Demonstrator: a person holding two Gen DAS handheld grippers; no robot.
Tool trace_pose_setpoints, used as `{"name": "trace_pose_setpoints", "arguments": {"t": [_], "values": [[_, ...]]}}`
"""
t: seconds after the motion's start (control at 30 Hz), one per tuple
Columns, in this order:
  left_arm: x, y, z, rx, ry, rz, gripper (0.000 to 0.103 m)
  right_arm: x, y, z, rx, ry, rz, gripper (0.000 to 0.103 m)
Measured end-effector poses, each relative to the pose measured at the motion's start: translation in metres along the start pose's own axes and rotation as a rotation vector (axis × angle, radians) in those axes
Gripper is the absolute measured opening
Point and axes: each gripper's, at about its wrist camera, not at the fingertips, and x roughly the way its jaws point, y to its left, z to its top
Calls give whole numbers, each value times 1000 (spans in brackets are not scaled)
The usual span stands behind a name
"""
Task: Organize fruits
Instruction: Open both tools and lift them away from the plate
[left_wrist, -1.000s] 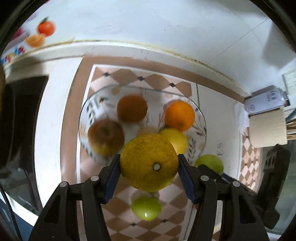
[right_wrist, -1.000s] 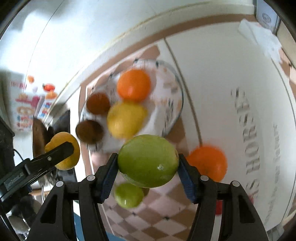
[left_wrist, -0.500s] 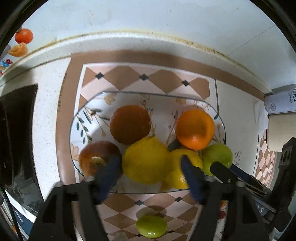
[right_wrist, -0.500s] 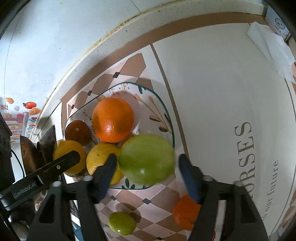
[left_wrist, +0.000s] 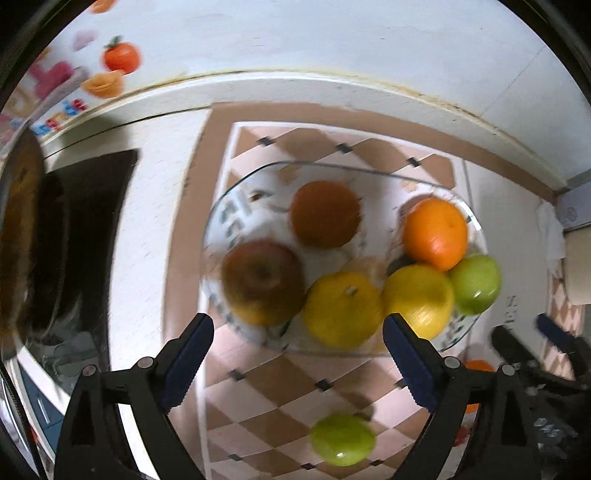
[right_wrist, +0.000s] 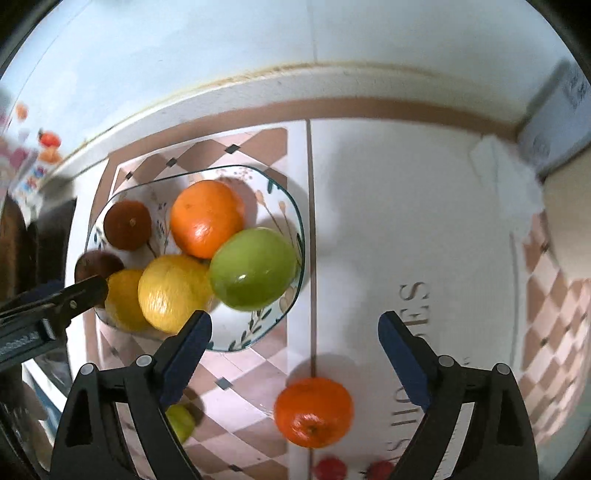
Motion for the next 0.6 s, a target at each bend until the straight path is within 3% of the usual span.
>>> {"name": "trace_pose_setpoints", "arguments": {"t": [0.27,0.6], "values": [[-40,20,-51,-75,-102,38,94,-45,24,-28,-104,-109,-12,94],[-133,16,-110,-35,-325,55,94,-120,32,-87,-121,-229,6,94]]}}
